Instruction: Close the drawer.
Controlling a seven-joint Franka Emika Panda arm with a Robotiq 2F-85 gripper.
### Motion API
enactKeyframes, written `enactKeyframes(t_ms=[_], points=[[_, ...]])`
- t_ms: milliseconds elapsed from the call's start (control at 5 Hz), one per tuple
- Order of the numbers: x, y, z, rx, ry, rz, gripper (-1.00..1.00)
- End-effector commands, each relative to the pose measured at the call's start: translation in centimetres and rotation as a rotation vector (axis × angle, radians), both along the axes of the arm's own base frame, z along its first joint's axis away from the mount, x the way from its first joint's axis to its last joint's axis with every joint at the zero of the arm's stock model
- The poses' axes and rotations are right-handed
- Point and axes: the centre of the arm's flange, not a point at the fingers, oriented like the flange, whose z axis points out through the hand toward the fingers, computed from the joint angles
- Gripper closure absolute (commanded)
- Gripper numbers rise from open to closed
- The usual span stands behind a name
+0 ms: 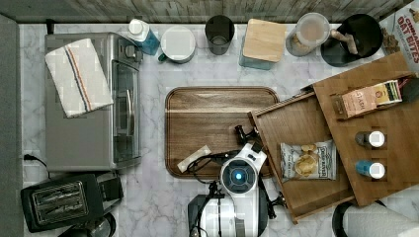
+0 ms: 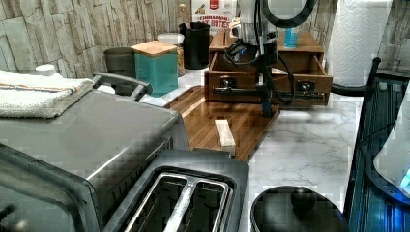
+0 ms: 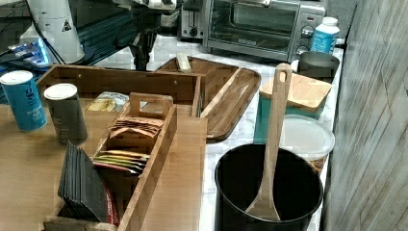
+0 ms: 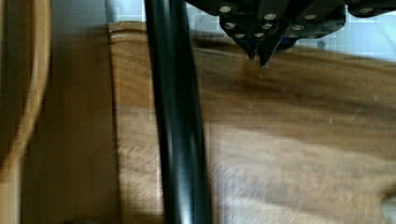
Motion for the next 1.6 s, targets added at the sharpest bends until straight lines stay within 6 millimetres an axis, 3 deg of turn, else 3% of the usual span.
enactKeyframes(t_ms=[200,600,1000,1200,1400,1600], points=[[0.5,-3.1,4.1,-0.026,-0.143,0.194,1.00],[1.6,-6.2,5.2,-0.017,-0.199,0.251,1.00],[5.3,-11.0,4.7,-0.016,-0.211,0.266,1.00],[6.3,-13.3,7.0,-0.064,-0.191,0.241,1.00],[7.5,-16.6,9.5,-0.094,-0.208,0.213,1.00],[9.7,-22.1,10.7,-0.071,-0.223,0.219,1.00]])
